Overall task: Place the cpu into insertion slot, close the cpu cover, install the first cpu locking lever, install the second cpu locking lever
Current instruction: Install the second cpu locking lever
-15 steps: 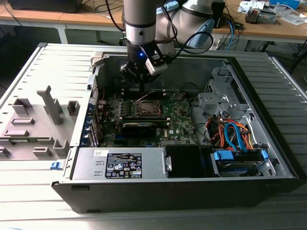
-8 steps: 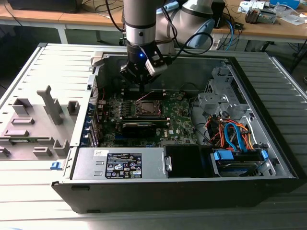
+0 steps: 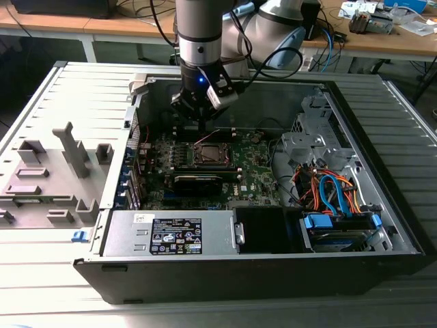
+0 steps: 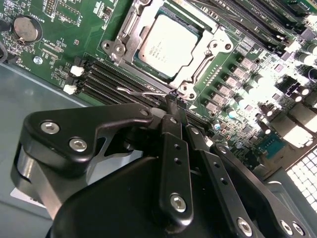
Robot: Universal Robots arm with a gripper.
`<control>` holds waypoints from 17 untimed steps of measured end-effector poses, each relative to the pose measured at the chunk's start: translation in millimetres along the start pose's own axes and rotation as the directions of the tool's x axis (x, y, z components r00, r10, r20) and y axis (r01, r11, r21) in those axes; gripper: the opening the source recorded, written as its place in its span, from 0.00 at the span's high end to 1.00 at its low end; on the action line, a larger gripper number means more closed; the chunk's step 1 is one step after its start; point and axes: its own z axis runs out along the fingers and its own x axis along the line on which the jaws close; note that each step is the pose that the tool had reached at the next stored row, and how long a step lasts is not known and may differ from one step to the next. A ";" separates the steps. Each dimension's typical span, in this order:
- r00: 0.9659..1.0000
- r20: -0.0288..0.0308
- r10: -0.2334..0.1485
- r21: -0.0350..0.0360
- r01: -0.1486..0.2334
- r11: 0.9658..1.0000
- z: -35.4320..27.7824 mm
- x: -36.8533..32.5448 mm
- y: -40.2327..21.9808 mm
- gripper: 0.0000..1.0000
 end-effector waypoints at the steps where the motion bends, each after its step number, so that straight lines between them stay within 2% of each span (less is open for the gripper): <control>1: 1.000 0.000 0.000 0.000 0.000 1.000 0.3 0.0 0.0 0.89; 17: 1.000 0.000 -0.002 0.000 0.002 1.000 5.5 0.2 0.0 0.89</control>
